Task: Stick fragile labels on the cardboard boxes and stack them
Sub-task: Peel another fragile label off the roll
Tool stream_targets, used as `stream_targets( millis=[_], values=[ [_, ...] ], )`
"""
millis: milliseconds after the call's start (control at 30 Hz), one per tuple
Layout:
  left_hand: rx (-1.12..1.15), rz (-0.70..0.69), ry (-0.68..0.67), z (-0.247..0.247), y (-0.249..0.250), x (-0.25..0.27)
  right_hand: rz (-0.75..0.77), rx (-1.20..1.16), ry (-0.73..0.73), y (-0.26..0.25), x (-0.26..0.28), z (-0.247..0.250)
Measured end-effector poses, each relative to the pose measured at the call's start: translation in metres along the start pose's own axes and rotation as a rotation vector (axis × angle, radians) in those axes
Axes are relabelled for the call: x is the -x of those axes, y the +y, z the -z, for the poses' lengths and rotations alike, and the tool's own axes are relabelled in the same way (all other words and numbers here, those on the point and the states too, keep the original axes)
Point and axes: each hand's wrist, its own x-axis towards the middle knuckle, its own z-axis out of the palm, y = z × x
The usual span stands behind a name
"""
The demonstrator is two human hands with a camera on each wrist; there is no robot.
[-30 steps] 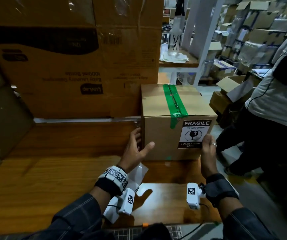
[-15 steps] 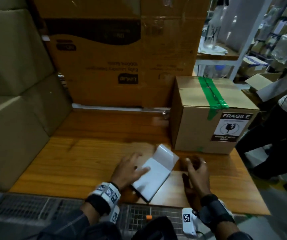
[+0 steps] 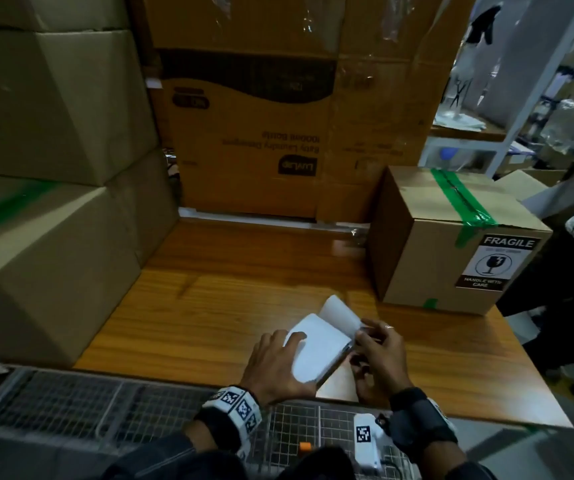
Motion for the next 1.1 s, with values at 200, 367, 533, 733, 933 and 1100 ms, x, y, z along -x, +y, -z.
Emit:
stream_targets(
  millis=[200, 367, 533, 733, 933, 1100],
  values=[
    [0.241, -0.025, 0.163, 0.038, -0.059, 0.031, 0.058, 0.070, -0.058, -0.017, 0.025, -0.034],
    [0.360, -0.029, 0.194, 0.056, -0.109, 0.050, 0.252, 0.357, -0.111, -0.012, 0.036, -0.074],
    [0.565, -0.043, 0.250, 0.061, -0.129, 0.057, 0.379, 0.538, -0.272, -0.002, 0.044, -0.113],
    [0.696, 0.009, 0.279, 0.058, -0.127, 0.041, 0.516, 0.293, -0.579, -0.030, 0.063, -0.161],
    [0.801, 0.121, 0.207, 0.075, -0.130, 0.042, 0.747, 0.511, -0.601, -0.021, 0.045, -0.192],
    [0.986, 0.253, 0.275, 0.075, -0.150, 0.061, 0.786, 0.516, -0.672, -0.012, 0.032, -0.206]
  ],
)
